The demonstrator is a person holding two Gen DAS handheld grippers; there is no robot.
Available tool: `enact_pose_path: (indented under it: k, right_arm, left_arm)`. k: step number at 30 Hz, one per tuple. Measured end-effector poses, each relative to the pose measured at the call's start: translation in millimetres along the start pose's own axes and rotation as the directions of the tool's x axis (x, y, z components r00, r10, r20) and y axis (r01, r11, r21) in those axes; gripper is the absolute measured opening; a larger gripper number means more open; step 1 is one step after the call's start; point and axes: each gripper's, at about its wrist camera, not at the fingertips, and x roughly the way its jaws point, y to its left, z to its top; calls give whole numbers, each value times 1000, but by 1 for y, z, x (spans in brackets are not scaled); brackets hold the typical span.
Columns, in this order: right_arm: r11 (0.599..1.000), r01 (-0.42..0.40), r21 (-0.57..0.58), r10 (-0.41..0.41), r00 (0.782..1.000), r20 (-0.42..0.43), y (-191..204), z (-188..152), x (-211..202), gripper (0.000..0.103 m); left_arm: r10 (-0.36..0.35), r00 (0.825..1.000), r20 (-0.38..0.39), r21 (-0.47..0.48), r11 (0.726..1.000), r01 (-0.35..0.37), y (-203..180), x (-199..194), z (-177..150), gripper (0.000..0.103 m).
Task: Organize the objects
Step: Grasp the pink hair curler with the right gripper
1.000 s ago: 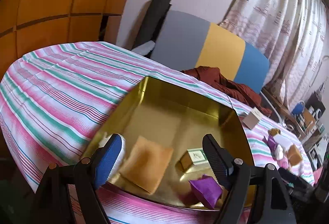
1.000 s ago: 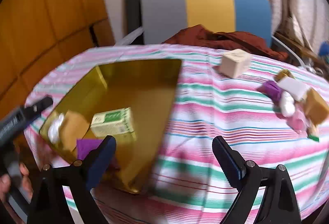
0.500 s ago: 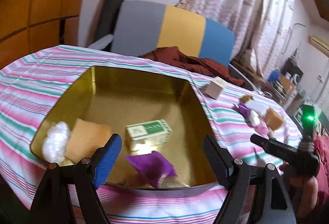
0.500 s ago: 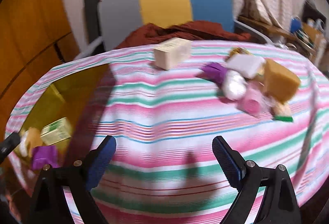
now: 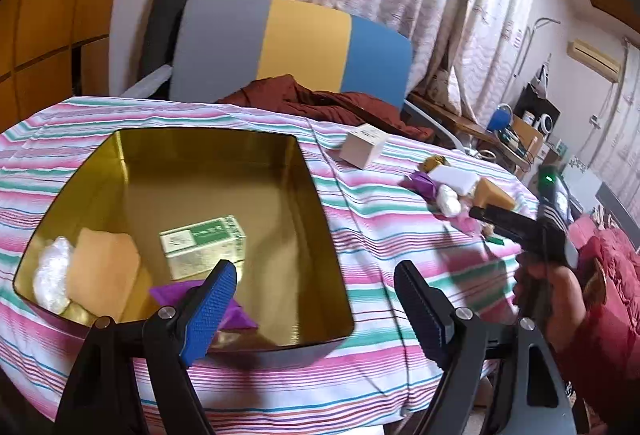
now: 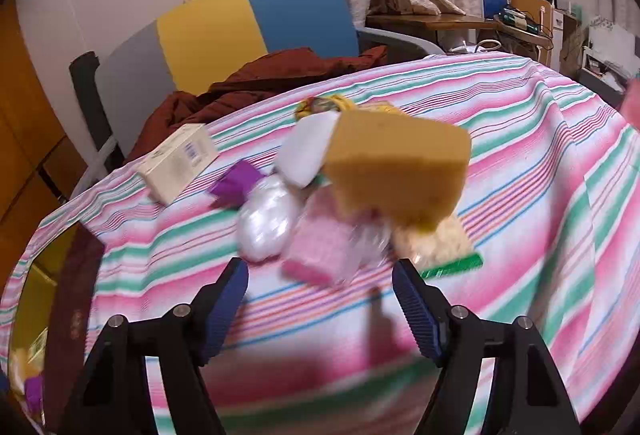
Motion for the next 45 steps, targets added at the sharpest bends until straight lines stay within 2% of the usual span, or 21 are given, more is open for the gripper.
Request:
enact_pose_path:
  k: [3, 11, 20, 23, 26, 30, 32, 35, 39, 43, 44, 45]
  right_arm:
    - [1000, 16, -23, -16, 1000, -3, -5, 8, 12, 68]
    - [999, -28, -17, 27, 999, -39, -13, 15, 43, 65]
    - [992, -119, -43, 118, 993, -20, 1, -12, 20, 63]
    - [990, -125, -67, 125, 992, 2, 8, -23, 11, 63]
    - [991, -99, -93, 102, 994, 27, 13, -32, 4, 63]
    - [996, -66, -62, 69, 996, 49, 4, -32, 0, 63]
    - [998, -40, -55, 43, 997, 67, -1, -31, 0, 63]
    - [998, -47, -31, 49, 995, 81, -10, -33, -2, 63]
    - [999, -37, 10, 35, 993, 110, -16, -35, -4, 63]
    - [994, 73, 82, -84, 987, 140, -24, -37, -10, 63]
    - [993, 81, 88, -93, 985, 143, -24, -37, -10, 63]
    - [992, 83, 90, -96, 985, 143, -25, -37, -10, 63]
  left_arm:
    - [-14, 1000, -10, 17, 1000, 14, -8, 2, -1, 83]
    - [-32, 998, -48, 39, 999, 34, -23, 11, -4, 83]
    - [-64, 995, -73, 40, 997, 67, -36, 20, -2, 82]
    - [-71, 995, -73, 56, 996, 75, -45, 25, 5, 83]
    - [-85, 993, -81, 62, 994, 90, -54, 33, 13, 83]
    - [-106, 989, -106, 81, 990, 115, -70, 54, 26, 83]
    - [-132, 981, -145, 95, 985, 147, -81, 71, 33, 83]
    - [-162, 962, -221, 127, 973, 193, -102, 104, 43, 83]
    - [-168, 941, -294, 159, 962, 222, -128, 153, 58, 83]
    - [-146, 942, -301, 259, 939, 228, -158, 187, 67, 83]
    - [-141, 946, -293, 291, 929, 229, -164, 192, 67, 83]
    - [-138, 949, -283, 345, 909, 235, -175, 202, 68, 83]
